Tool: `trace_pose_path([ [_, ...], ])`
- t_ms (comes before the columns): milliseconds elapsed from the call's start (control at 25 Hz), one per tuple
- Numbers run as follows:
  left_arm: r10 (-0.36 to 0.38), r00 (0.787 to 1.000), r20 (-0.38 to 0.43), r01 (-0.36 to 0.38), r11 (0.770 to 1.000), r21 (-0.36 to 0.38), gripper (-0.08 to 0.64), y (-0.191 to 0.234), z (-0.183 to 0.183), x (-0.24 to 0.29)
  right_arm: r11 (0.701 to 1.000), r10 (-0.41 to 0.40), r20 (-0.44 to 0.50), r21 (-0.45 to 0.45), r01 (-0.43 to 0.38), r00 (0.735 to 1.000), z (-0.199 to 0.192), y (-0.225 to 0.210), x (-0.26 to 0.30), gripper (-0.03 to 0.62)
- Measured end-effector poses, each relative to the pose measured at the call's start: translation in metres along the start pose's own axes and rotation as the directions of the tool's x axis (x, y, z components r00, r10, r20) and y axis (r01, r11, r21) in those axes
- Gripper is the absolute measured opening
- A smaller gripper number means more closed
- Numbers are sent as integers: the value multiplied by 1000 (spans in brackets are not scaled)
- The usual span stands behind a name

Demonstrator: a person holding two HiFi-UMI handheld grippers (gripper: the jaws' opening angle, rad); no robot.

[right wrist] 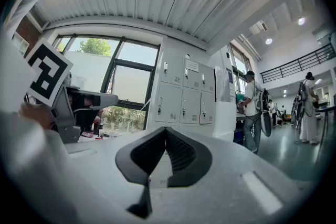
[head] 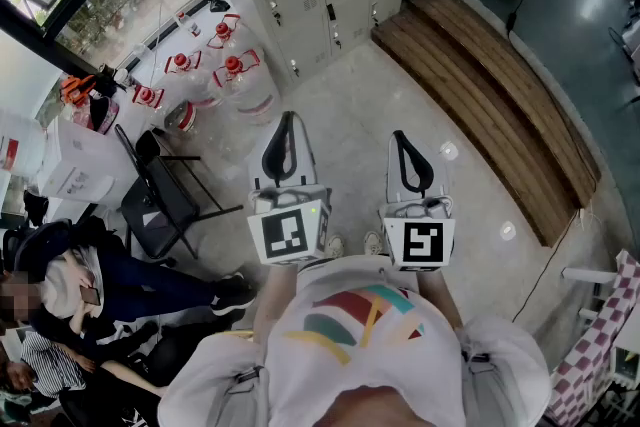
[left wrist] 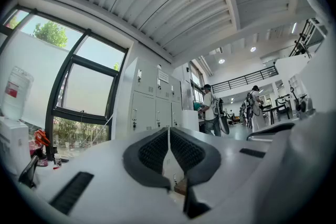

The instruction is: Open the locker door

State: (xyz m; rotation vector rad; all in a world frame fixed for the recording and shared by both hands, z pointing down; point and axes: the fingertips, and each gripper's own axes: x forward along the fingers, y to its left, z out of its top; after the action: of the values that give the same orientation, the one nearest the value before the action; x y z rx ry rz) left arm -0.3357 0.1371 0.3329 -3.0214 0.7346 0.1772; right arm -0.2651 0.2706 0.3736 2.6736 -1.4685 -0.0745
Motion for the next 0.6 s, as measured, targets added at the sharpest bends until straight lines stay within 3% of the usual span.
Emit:
trace_pose_path([
  [360, 15, 1000, -9, -15, 1000, 2, 23, -4, -2, 6, 999, 19, 1, -25, -19, 1000, -6, -7, 4, 5],
  [600, 19, 1000, -6, -19, 1000, 6, 23, -13, -3, 11, 999, 35, 34, 32, -36, 999, -4, -18, 3, 5],
])
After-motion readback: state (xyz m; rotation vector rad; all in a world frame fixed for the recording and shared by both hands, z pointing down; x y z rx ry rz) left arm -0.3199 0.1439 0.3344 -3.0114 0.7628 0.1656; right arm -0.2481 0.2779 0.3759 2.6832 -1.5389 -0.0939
